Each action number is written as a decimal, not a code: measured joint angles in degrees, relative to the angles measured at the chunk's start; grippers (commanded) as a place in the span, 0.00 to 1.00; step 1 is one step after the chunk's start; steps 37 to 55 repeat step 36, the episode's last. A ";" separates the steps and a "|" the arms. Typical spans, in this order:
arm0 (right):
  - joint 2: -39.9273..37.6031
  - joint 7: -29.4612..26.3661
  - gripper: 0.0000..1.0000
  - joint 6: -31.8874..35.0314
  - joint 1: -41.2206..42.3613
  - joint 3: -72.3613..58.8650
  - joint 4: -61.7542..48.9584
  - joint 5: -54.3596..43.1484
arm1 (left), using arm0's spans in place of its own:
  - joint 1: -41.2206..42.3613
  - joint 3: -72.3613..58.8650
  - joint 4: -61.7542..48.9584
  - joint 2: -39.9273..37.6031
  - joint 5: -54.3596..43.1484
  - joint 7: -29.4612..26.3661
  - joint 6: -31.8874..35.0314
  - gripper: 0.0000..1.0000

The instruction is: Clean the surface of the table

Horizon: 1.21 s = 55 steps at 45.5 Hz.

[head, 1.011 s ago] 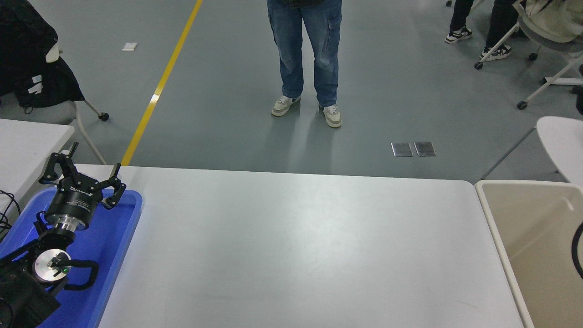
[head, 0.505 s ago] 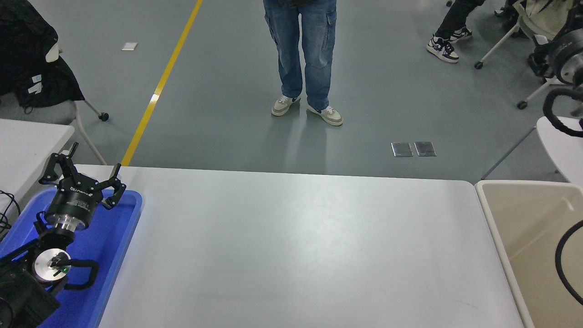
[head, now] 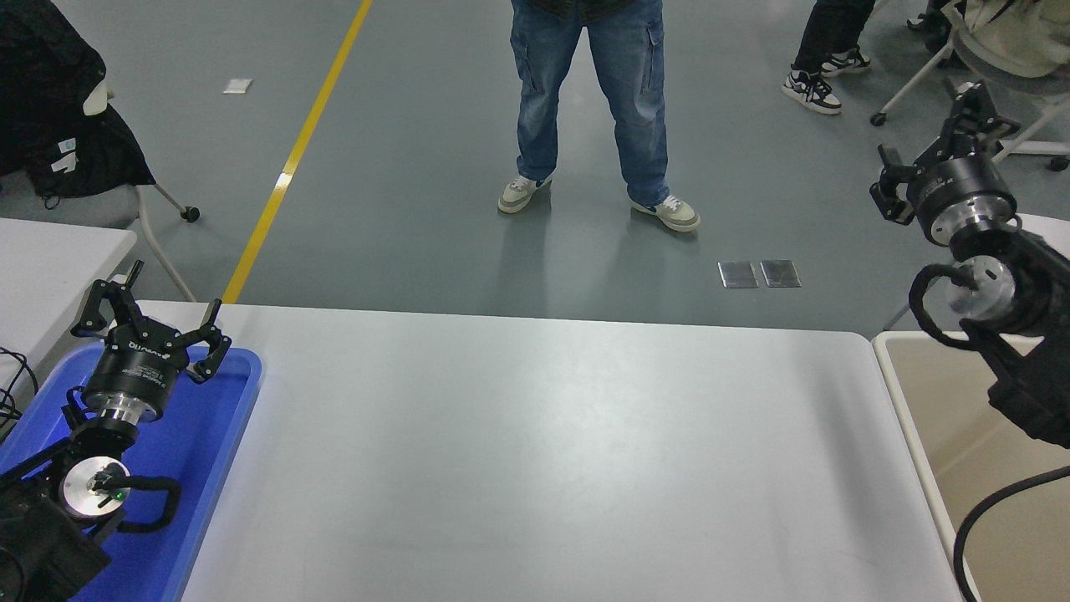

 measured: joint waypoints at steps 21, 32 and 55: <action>6.58 6.31 0.99 4.28 -10.93 4.69 1.22 -0.14 | 0.00 0.00 0.00 0.00 0.00 0.00 0.00 1.00; 8.22 7.15 0.99 5.69 -13.78 5.51 1.16 -0.15 | 0.00 0.00 0.00 0.00 0.00 0.00 0.00 1.00; 8.29 7.32 0.99 5.89 -14.14 5.41 1.00 -0.15 | 0.00 0.00 0.00 0.00 0.00 0.00 0.00 1.00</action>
